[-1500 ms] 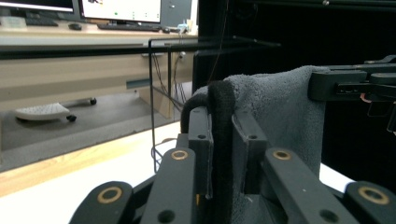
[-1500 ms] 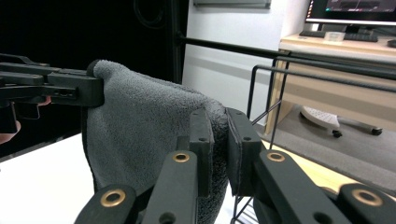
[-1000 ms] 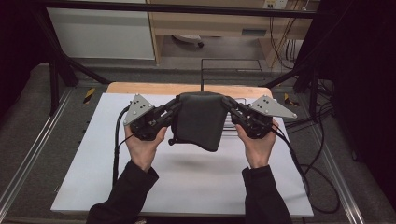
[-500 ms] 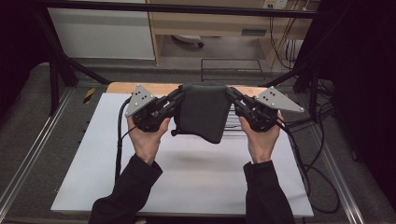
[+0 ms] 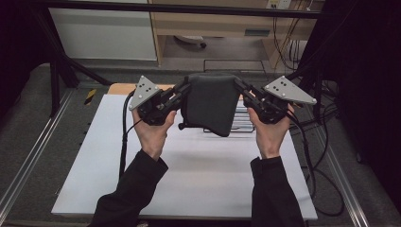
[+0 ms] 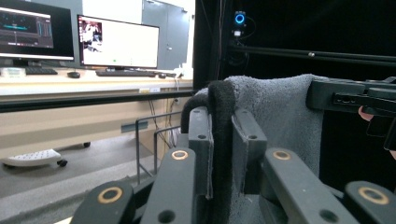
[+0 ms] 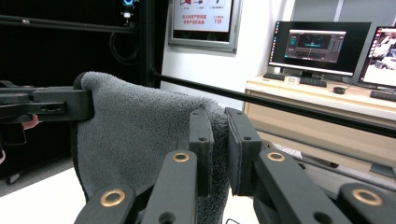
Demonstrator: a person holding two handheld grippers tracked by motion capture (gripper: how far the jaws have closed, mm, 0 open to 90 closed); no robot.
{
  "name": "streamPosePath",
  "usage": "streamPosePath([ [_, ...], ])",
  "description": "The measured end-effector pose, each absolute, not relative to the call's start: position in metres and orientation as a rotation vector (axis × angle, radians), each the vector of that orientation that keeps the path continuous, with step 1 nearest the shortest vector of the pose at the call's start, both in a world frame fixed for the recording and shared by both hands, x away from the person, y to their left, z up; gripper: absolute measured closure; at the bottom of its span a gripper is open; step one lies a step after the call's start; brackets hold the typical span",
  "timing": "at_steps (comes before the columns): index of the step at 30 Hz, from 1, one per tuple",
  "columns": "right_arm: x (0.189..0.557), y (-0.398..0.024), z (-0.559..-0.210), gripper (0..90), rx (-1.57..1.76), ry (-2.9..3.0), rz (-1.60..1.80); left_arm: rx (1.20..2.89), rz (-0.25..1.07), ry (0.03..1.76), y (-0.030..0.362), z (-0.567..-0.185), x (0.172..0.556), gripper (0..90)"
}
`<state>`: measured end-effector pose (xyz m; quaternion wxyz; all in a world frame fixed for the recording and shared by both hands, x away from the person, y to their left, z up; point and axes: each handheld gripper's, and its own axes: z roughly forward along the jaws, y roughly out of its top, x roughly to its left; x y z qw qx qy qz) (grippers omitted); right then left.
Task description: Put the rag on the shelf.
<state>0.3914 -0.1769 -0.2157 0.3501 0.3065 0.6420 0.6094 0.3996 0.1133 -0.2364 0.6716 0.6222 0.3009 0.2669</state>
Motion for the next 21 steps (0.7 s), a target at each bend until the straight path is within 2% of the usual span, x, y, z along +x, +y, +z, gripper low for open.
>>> streamPosePath([
  [14,0.396,-0.183,-0.206,82.0,0.781,1.630,1.579,1.397,0.623,0.663,0.106,-0.222,0.408,79.5],
  [21,0.395,-0.190,-0.199,82.0,0.781,1.585,1.599,1.431,0.677,0.625,0.095,-0.193,0.409,79.7],
])
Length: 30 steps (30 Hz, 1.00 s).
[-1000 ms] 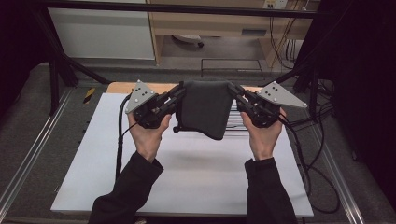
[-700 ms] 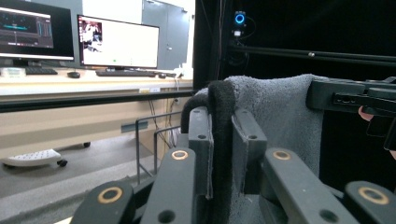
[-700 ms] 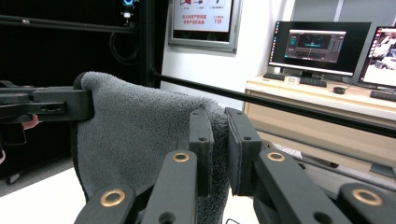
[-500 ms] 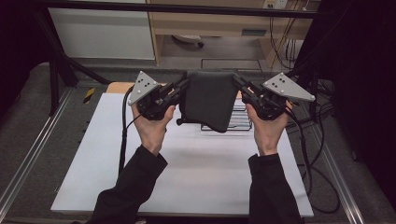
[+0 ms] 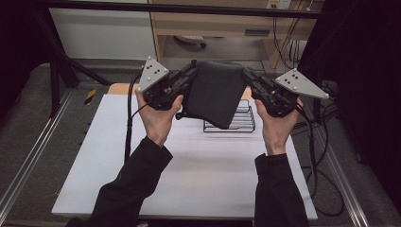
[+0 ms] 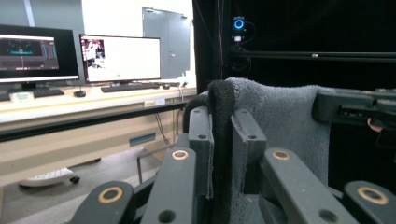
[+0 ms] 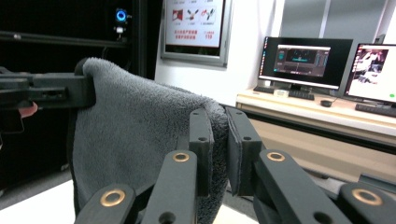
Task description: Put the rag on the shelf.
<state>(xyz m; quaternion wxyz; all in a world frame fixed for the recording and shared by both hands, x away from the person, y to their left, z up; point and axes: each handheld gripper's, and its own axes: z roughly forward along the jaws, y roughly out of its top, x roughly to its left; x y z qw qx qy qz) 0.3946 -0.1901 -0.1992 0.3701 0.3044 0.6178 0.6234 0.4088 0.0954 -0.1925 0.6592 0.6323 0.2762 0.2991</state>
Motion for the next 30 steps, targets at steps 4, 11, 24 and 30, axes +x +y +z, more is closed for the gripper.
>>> streamPosePath([
  [4,0.395,-0.195,-0.192,82.0,0.775,1.559,1.609,1.433,0.681,0.619,0.090,-0.182,0.412,79.7],
  [11,0.399,-0.199,-0.181,82.0,0.768,1.521,1.600,1.409,0.652,0.615,0.085,-0.177,0.418,79.7],
  [24,0.413,-0.209,-0.160,81.9,0.766,1.474,1.574,1.384,0.659,0.593,0.069,-0.165,0.424,79.7],
  [30,0.424,-0.213,-0.153,81.8,0.773,1.465,1.577,1.371,0.656,0.598,0.064,-0.158,0.432,79.7],
])
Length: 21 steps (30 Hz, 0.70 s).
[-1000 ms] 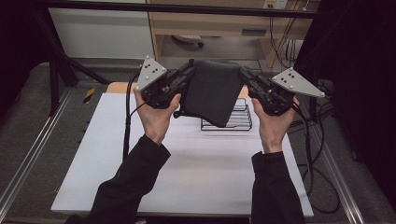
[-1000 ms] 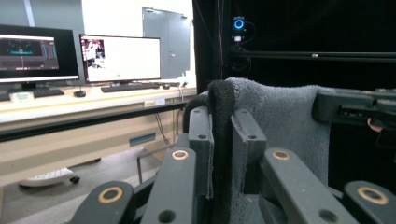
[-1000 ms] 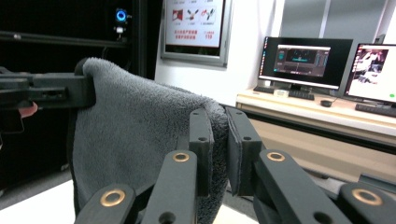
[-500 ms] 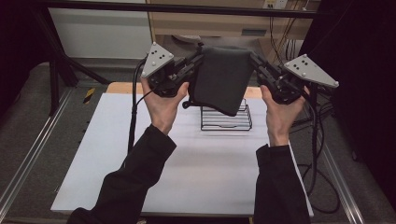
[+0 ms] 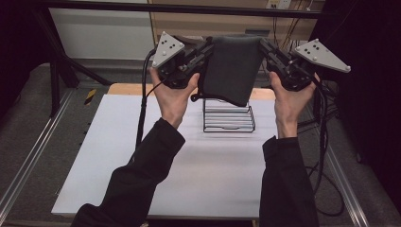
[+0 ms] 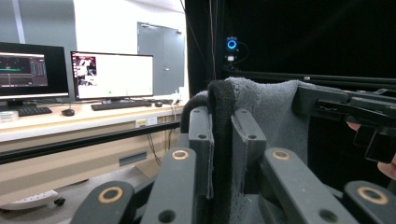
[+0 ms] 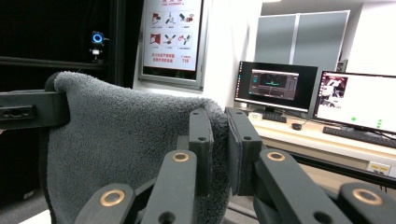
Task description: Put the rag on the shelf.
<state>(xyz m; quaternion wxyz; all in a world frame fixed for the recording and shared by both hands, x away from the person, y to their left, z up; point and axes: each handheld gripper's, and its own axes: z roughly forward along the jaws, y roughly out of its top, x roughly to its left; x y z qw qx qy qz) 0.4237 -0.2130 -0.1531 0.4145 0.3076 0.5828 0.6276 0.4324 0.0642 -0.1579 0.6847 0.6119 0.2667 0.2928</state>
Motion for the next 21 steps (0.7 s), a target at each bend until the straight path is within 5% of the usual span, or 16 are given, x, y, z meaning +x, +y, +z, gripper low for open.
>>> streamPosePath([
  [21,0.446,-0.215,-0.128,81.6,0.713,1.416,1.570,1.304,0.695,0.564,0.060,-0.135,0.456,79.7],
])
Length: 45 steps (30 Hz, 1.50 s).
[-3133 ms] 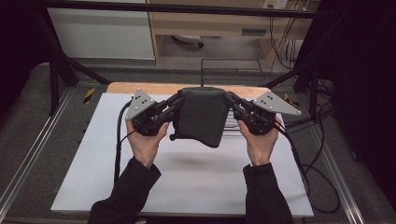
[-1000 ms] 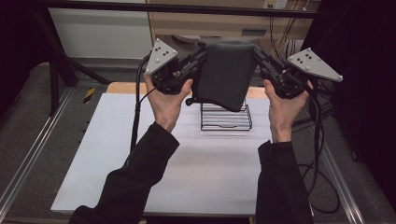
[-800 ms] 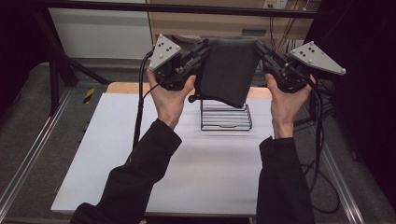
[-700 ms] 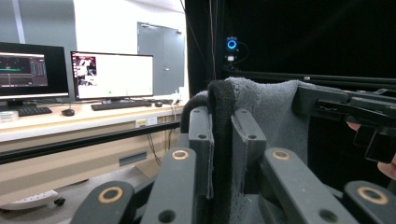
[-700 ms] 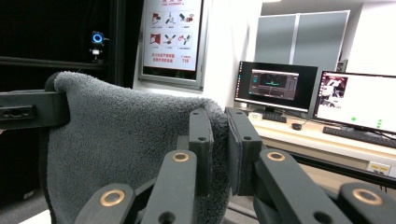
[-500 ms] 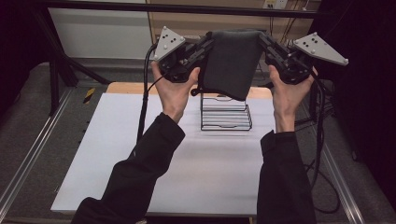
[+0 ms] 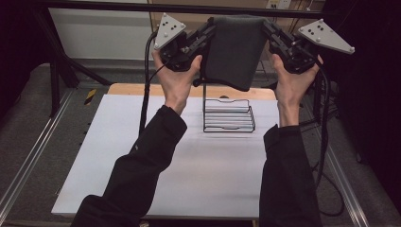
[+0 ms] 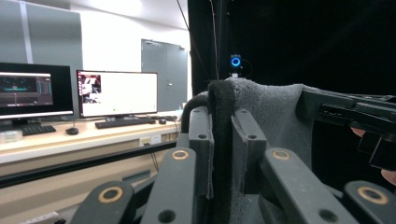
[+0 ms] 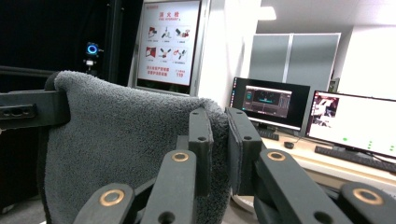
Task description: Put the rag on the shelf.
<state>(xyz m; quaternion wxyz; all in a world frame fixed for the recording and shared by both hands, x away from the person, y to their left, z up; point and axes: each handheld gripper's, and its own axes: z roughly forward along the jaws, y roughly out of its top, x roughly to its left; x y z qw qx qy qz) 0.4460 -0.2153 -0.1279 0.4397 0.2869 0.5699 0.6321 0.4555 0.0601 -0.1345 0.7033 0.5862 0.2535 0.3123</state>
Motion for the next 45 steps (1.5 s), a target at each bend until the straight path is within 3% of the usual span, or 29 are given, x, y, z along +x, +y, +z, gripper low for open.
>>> streamPosePath([
  [24,0.490,-0.218,-0.128,81.7,0.719,1.417,1.536,1.307,0.690,0.566,0.053,-0.143,0.499,79.6],
  [45,0.498,-0.231,-0.161,81.6,0.730,1.518,1.478,1.393,0.628,0.572,0.044,-0.184,0.497,79.5],
])
